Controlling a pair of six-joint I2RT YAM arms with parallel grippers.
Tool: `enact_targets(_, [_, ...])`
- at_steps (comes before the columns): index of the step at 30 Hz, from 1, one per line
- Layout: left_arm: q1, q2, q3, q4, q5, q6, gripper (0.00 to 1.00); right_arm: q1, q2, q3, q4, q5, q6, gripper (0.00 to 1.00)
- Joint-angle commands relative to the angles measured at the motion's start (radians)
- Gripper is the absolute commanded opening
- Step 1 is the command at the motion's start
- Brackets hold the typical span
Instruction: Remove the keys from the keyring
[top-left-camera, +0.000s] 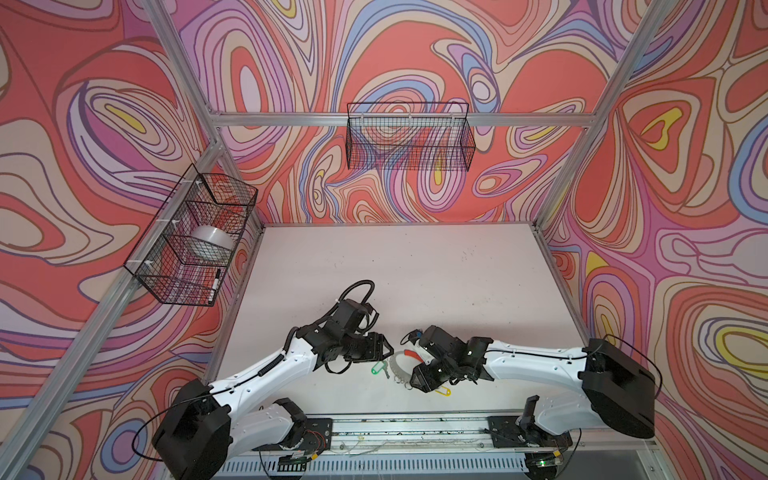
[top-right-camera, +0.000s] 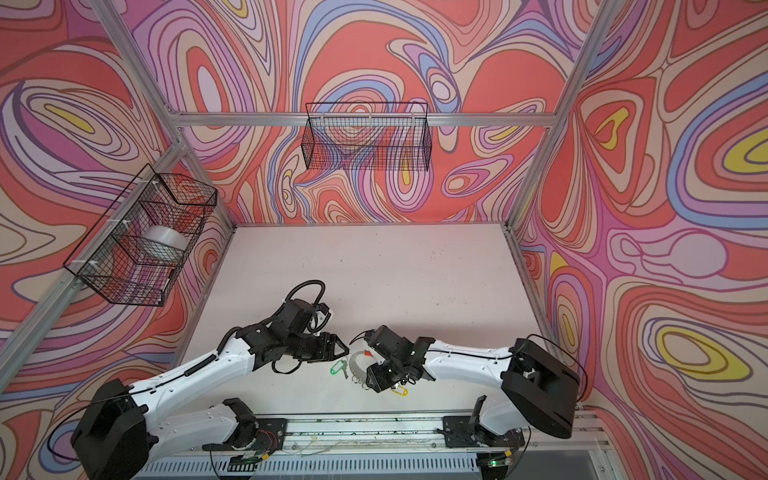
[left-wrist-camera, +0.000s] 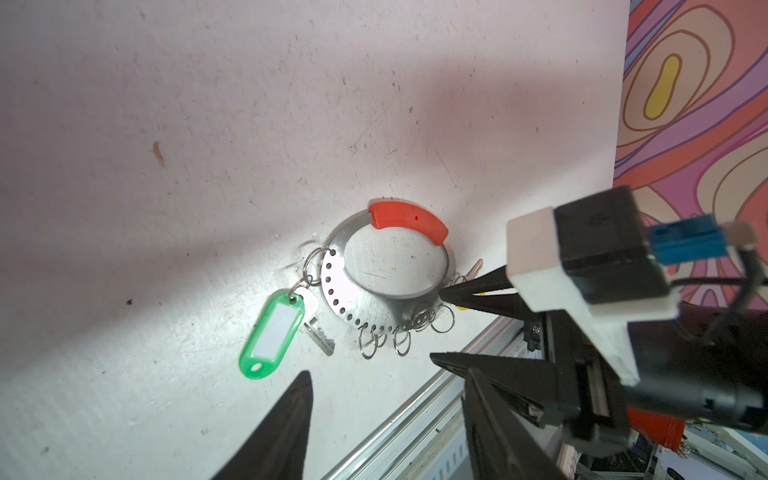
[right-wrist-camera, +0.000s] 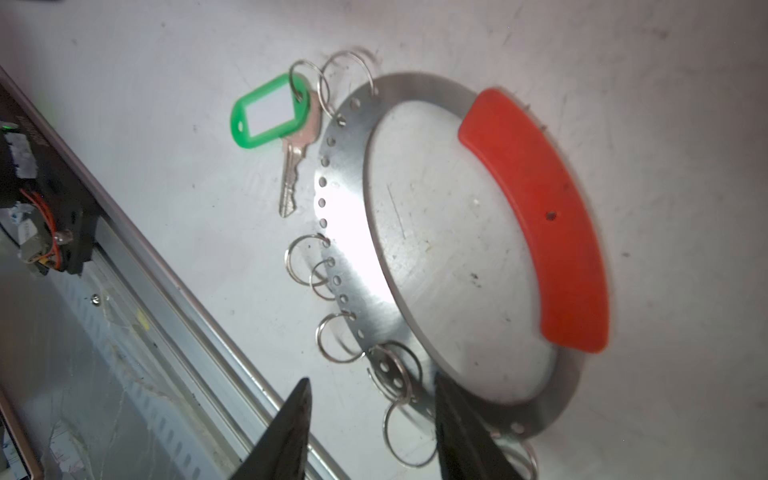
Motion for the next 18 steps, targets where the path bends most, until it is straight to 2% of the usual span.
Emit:
enact_targets(1, [-0.006,-0.013,0.02,-0.039,-0.014,0.012,0.58,0.006,0.008,-0.006,0.032,-0.013,-0.006,0.48])
enact_targets(5, [-0.006,-0.006,0.014,-0.021,-0.008,0.011,0.58,0.005,0.011,-0.016,0.035,-0.026,0.002,0.47])
enact_targets(18, [-0.006,0.018,0.011,-0.001,-0.002,0.011,0.58,0.007,0.015,-0.036,0.028,-0.025,-0.003,0.28])
